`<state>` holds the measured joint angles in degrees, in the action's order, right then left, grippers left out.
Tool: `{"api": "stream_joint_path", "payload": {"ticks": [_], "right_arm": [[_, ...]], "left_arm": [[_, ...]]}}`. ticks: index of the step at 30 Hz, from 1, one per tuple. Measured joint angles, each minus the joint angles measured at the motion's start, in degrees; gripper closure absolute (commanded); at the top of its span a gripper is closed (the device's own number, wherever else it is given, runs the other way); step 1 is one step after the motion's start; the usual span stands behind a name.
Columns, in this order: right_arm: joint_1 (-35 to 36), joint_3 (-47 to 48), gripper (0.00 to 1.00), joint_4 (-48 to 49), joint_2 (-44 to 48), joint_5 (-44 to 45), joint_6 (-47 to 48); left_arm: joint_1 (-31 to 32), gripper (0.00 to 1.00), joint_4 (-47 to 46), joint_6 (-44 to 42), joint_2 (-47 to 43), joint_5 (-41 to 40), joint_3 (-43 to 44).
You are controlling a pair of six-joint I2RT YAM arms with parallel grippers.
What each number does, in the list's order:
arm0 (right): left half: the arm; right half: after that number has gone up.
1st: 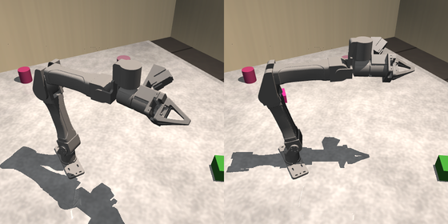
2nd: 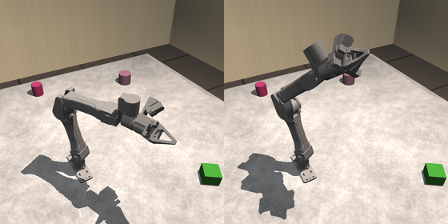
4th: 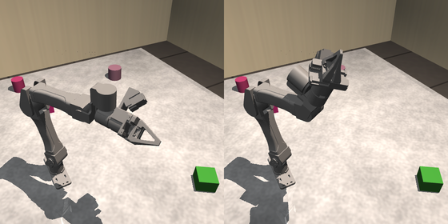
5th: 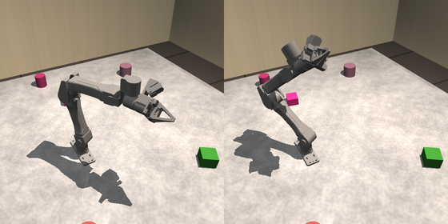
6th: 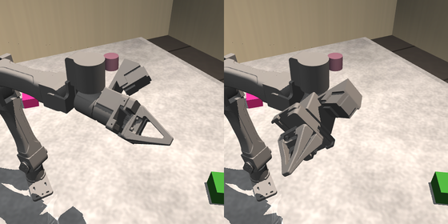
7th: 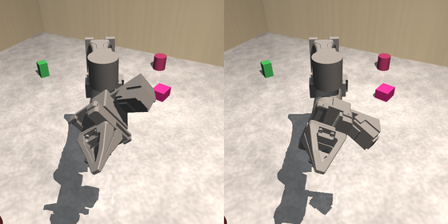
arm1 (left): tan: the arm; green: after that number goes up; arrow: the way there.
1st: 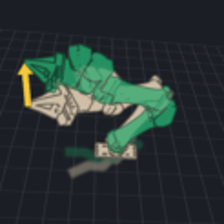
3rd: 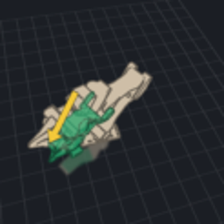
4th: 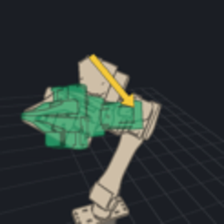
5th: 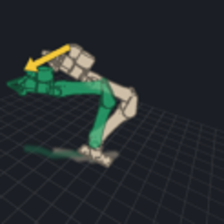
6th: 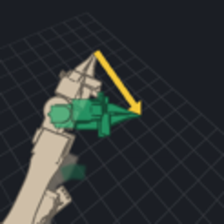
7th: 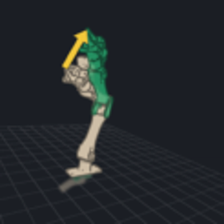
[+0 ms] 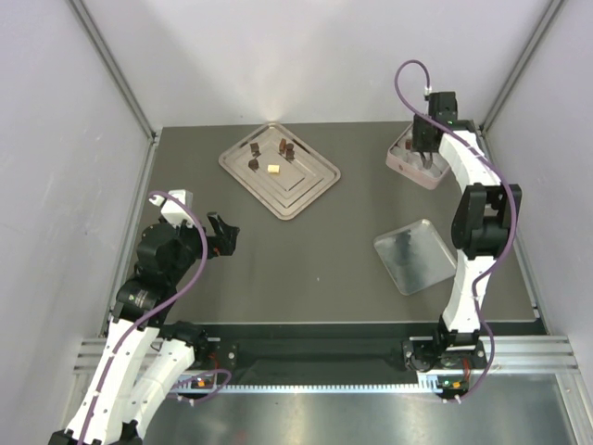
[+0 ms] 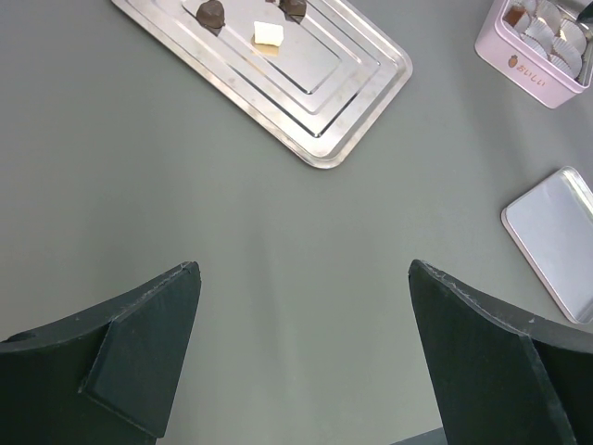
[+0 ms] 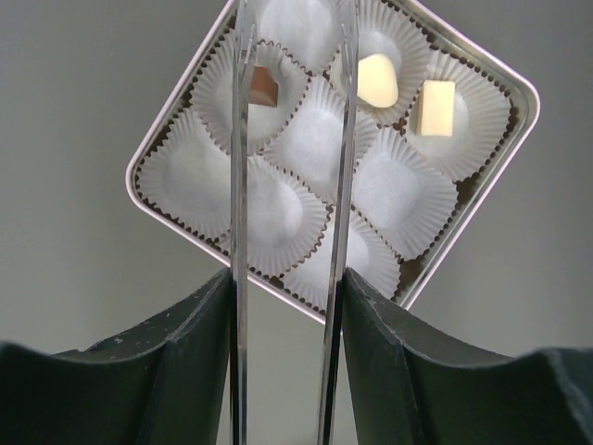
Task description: Pack the chocolate
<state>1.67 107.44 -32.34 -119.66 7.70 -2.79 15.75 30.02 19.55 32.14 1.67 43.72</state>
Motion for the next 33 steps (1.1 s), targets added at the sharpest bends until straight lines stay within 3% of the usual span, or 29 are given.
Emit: {"api": "stream_joint_path", "payload": {"ticks": [4,21,25,33], "right_arm": [[0.0,0.7,0.56,0.2,0.0,0.0,0.2],[1.7,0.2,0.56,-0.6,3.1,-3.1,-1.0],[7.0,-0.9,0.55,-0.4,5.9,-3.9,-0.7],[26.9,-3.9,0.52,1.5,7.4,-10.8,4.5]], "left_arm": [[0.0,0.01,0.0,0.0,0.0,0.0,0.0],[0.0,0.01,0.0,0.0,0.0,-0.1,0.0],[0.0,0.01,0.0,0.0,0.0,-0.3,0.0],[0.0,0.01,0.0,0.0,-0.4,-2.3,0.0]]}}
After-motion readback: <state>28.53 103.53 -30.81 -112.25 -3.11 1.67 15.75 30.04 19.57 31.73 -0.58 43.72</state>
